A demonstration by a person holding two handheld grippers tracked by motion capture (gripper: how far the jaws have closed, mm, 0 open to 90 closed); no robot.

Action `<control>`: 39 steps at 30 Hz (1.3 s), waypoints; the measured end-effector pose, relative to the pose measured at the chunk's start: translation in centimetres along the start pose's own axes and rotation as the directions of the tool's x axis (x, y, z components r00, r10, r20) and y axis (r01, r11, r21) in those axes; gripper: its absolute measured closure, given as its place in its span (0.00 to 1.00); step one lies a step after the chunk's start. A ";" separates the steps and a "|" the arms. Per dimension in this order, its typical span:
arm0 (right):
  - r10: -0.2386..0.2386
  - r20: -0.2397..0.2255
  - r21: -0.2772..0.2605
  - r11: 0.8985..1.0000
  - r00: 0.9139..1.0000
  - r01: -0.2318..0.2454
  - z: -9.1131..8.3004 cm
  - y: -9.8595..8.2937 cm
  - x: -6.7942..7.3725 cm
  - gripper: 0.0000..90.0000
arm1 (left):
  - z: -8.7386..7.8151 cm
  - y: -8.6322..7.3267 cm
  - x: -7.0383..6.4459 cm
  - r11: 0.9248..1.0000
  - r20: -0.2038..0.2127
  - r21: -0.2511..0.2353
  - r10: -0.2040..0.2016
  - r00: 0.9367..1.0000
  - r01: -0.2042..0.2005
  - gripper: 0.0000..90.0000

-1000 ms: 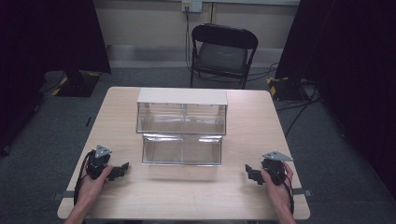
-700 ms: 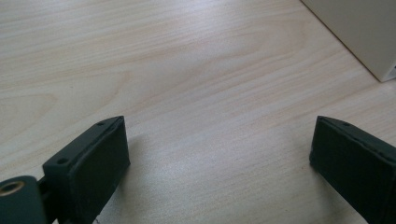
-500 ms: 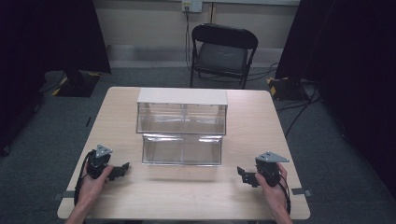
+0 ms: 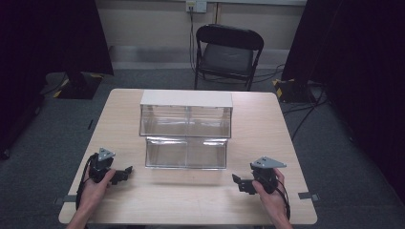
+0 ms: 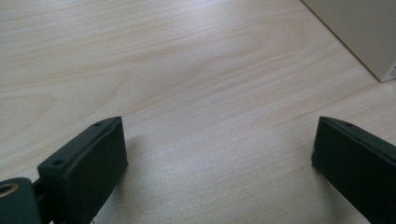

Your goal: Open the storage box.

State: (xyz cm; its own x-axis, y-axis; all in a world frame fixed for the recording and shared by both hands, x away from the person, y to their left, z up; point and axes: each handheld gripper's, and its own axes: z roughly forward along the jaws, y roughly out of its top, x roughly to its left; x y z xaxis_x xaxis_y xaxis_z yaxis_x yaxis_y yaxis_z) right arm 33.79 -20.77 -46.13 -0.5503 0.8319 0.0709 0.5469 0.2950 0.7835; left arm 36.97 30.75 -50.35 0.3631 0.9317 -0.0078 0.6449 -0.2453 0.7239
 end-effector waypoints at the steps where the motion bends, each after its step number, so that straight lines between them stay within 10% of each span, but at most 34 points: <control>1: -0.003 -0.003 -0.001 1.000 1.000 0.003 0.1 0.1 0.2 0.16 | 0.0 0.0 0.0 1.000 0.000 0.000 0.000 1.000 0.000 0.03; 39: -0.038 -0.063 0.019 0.999 0.997 0.040 4.5 3.0 3.5 0.16 | 0.0 0.0 0.0 1.000 -0.004 -0.002 -0.002 1.000 0.002 0.03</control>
State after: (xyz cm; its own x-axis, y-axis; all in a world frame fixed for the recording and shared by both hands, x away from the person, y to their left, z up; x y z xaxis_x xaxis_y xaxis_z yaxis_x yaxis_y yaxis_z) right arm 36.35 -14.85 -46.31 -0.6096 0.7887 0.0796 0.5363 0.3364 0.7741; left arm 36.96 30.71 -50.37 0.3595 0.9331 -0.0065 0.6443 -0.2432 0.7250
